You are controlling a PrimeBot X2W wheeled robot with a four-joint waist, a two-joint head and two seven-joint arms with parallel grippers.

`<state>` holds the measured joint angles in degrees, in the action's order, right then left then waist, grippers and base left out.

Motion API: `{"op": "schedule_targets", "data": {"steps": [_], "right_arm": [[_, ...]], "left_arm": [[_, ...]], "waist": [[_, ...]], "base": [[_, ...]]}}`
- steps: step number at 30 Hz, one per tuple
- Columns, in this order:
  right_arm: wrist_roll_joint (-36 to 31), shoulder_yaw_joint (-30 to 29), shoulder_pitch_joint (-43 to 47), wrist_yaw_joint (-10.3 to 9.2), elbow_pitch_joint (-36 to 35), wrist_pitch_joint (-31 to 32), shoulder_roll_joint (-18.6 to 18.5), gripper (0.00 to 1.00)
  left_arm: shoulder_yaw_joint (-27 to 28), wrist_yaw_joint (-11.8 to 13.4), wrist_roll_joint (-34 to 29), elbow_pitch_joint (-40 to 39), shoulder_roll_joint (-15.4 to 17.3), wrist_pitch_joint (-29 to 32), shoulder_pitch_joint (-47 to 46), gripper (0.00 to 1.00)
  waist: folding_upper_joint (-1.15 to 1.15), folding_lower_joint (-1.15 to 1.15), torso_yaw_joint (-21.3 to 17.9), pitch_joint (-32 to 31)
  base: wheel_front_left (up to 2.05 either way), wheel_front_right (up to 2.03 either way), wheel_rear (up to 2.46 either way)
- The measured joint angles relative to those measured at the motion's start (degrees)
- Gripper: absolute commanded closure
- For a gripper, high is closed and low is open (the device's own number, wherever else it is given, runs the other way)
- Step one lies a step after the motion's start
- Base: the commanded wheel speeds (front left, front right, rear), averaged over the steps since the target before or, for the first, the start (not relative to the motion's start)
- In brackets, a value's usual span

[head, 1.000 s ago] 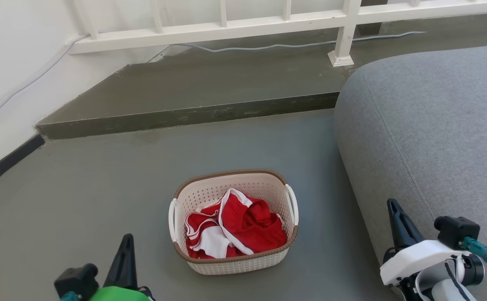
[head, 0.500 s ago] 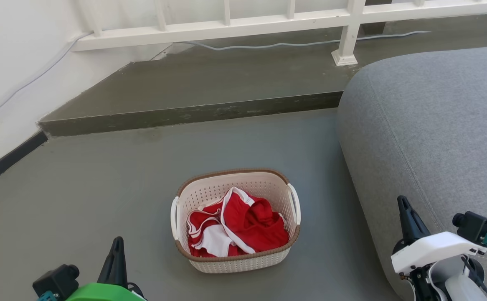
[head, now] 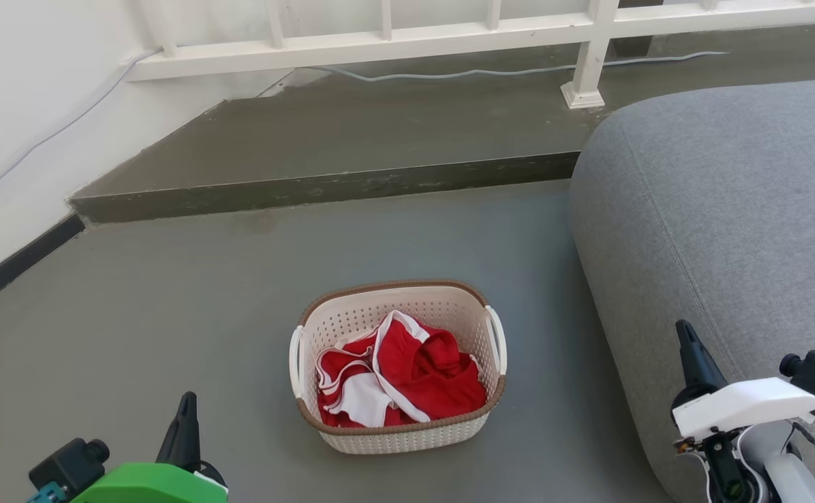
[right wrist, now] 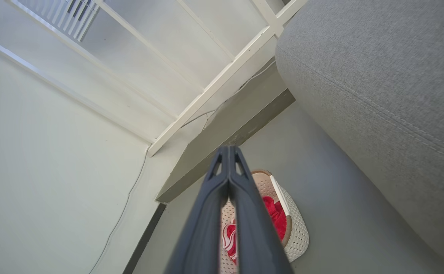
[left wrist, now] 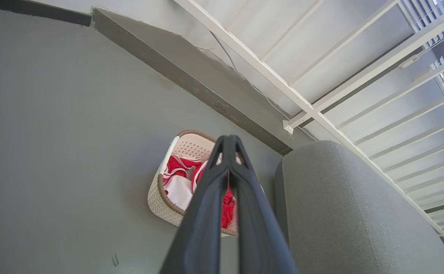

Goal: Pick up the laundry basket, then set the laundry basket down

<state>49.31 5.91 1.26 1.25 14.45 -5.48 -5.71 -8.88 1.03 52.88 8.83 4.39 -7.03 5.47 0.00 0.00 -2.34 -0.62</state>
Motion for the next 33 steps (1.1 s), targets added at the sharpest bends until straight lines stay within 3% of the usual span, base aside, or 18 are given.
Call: {"op": "schedule_targets", "data": {"steps": [33], "right_arm": [[25.7,-7.1,-2.4,3.26,0.9,6.2,1.4,1.00]], "left_arm": [[5.2,-4.4,25.2,3.5,0.2,5.8,-4.7,1.00]], "waist": [[0.00,0.00,1.4,0.5]], "base": [[0.00,0.00,0.00]]}}
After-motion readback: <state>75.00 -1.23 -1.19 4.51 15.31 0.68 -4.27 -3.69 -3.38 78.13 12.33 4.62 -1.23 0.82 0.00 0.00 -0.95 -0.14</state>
